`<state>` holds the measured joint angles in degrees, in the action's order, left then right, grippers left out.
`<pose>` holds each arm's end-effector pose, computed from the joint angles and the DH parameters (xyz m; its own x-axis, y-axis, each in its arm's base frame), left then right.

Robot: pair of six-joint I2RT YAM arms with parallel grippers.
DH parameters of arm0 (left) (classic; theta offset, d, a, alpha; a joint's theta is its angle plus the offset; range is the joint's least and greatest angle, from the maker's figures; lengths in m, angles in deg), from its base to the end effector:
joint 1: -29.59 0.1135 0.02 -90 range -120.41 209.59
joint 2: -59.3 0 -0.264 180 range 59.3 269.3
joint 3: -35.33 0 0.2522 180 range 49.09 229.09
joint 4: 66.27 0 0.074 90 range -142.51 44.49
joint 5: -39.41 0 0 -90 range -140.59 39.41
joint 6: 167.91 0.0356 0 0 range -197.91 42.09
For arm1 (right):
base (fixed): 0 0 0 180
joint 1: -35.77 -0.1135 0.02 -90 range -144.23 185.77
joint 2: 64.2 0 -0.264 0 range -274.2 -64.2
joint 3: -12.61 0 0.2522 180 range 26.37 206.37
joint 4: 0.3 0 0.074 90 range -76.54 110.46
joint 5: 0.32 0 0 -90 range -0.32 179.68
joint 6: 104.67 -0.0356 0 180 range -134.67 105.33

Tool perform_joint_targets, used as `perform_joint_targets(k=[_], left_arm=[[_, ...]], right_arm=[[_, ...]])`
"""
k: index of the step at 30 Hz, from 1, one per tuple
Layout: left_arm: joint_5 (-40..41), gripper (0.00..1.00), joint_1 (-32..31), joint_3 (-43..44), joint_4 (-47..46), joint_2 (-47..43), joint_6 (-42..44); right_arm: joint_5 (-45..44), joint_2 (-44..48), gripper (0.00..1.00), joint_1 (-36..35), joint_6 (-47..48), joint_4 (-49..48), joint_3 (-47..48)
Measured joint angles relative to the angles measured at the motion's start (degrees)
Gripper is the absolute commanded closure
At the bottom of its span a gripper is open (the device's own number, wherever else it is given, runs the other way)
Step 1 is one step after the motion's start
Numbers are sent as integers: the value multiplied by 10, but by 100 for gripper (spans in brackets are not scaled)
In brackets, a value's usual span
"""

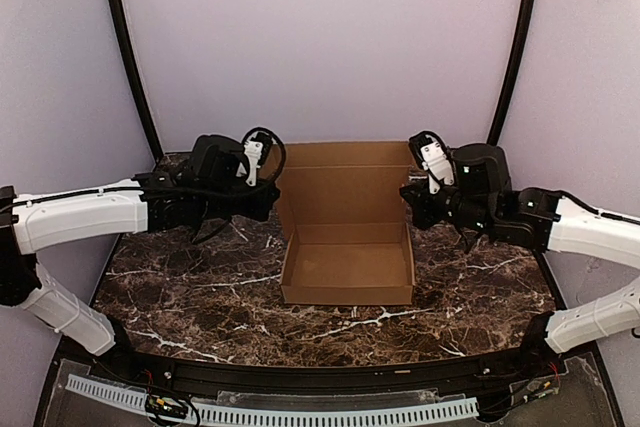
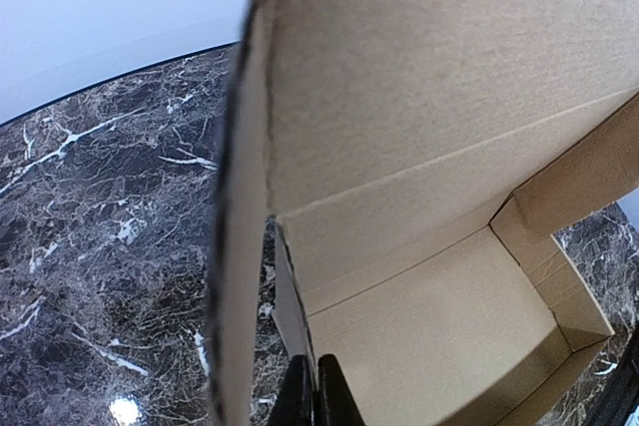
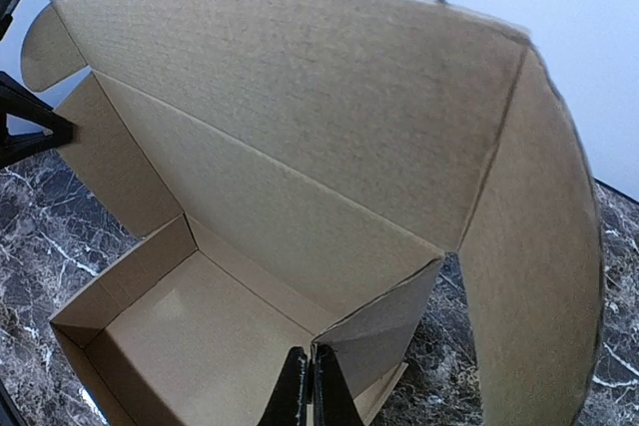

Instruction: Fold the paper box

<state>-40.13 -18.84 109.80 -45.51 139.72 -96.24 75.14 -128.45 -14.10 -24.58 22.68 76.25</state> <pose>0.2200 -0.2383 0.2987 -0.4806 0.0758 -0.8736 0.5024 0.8403 -0.2035 0.1724 0.1907 0.3052 -0.3559 -0.1638 -0.9200 -0.5386 0.8405 0.0587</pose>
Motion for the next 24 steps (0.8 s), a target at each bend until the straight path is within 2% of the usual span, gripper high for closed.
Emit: perform_joint_targets(k=[5, 15, 20, 24], left_arm=[[-7, 99, 0, -14, -26, -1, -11], [-18, 99, -17, -107, -126, -41, -26], [-21, 99, -18, -112, -133, -43, -29], [-24, 99, -18, -91, -104, -39, -29]], right_arm=[[-43, 2, 100, -25, -16, -28, -38], [-85, 38, 100, -73, -38, -68, -122], [-105, 38, 100, -84, -43, -78, -129], [-116, 34, 100, -90, -43, -81, -130]])
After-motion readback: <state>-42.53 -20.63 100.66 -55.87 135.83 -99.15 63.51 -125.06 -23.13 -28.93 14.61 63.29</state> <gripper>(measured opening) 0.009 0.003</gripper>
